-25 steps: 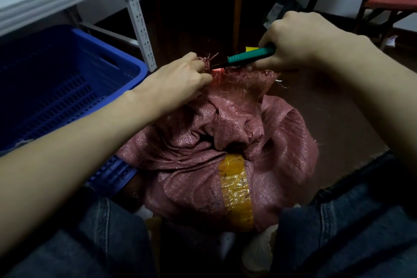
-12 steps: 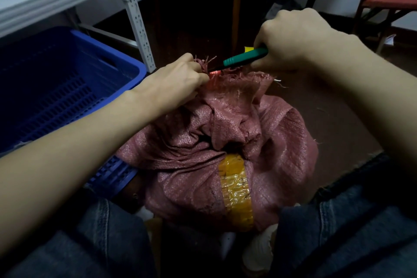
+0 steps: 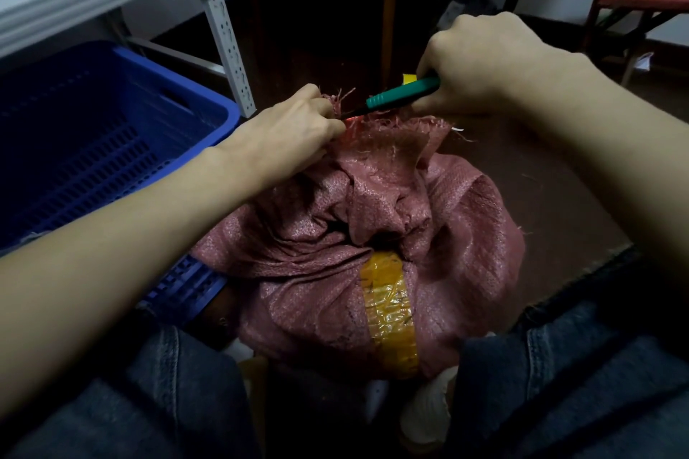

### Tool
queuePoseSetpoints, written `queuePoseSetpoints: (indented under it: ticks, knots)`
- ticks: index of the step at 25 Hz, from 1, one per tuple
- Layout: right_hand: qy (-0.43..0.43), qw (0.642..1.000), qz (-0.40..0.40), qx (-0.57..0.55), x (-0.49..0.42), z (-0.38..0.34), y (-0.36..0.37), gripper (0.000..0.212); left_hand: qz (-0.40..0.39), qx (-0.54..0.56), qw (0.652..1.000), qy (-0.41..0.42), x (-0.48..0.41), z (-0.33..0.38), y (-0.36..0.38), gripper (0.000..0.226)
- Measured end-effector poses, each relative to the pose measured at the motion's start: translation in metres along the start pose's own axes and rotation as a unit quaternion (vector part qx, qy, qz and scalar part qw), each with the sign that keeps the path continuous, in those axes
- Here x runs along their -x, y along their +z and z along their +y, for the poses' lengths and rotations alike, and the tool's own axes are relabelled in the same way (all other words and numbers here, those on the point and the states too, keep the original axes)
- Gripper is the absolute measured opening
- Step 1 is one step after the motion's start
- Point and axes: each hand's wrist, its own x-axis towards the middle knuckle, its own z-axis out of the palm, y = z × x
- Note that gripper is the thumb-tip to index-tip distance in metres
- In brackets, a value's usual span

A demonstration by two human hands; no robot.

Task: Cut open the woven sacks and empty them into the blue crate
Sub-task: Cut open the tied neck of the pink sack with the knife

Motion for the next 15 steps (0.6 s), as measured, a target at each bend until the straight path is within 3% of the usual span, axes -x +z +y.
queuePoseSetpoints:
  ticks: [15]
  knots:
    - [0.009,1.0,0.011,0.011,0.0017,-0.0091,-0.0008,0.045,-0.007,-0.007,1.0,-0.012,0.0,0.0019,-0.0029,0.02]
